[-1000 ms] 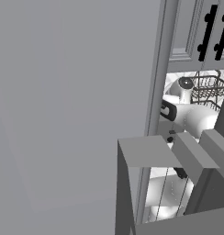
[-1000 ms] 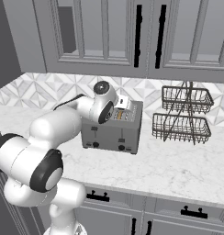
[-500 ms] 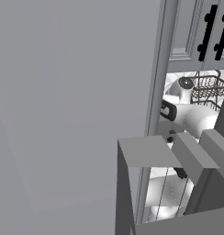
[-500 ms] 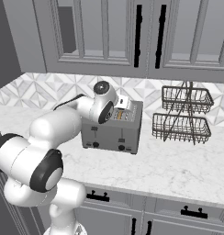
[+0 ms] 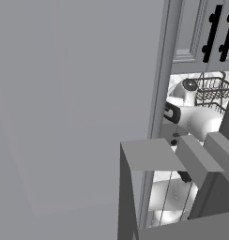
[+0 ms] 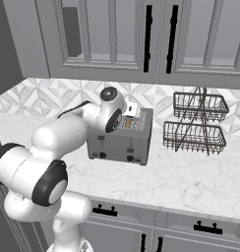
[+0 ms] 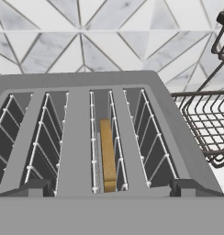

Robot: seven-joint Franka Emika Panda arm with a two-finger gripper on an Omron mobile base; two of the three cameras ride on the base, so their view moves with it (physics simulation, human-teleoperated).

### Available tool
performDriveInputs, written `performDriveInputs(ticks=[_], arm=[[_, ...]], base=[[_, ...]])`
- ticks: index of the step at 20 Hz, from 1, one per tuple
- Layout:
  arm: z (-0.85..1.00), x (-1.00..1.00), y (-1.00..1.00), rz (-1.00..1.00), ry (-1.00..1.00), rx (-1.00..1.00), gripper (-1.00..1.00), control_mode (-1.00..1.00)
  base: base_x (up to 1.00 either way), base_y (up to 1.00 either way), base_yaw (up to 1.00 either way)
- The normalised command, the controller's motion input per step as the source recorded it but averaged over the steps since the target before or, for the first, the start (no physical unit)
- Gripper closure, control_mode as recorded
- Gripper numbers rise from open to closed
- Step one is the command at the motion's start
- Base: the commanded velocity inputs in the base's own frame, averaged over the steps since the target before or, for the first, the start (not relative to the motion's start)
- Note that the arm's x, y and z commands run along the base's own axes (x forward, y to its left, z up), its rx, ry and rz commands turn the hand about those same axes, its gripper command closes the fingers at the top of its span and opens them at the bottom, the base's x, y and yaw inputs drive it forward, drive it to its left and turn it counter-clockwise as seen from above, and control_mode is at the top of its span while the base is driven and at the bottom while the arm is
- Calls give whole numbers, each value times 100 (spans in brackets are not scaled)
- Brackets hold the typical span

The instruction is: Start the toaster. Once the lever pops up, take the bread to the plate on the dining counter.

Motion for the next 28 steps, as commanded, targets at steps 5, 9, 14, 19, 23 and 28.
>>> performDriveInputs(ticks=[5,9,14,19,23,28], arm=[[0,0,0,0,0,0,-100,-100],[0,0,0,0,0,0,-100,-100],[0,0,0,0,0,0,-100,-100],[0,0,0,0,0,0,-100,-100],[0,0,0,0,0,0,-100,-100],[0,0,0,0,0,0,-100,-100]], base=[[0,0,0],[0,0,0],[0,0,0],[0,0,0],[0,0,0],[0,0,0]])
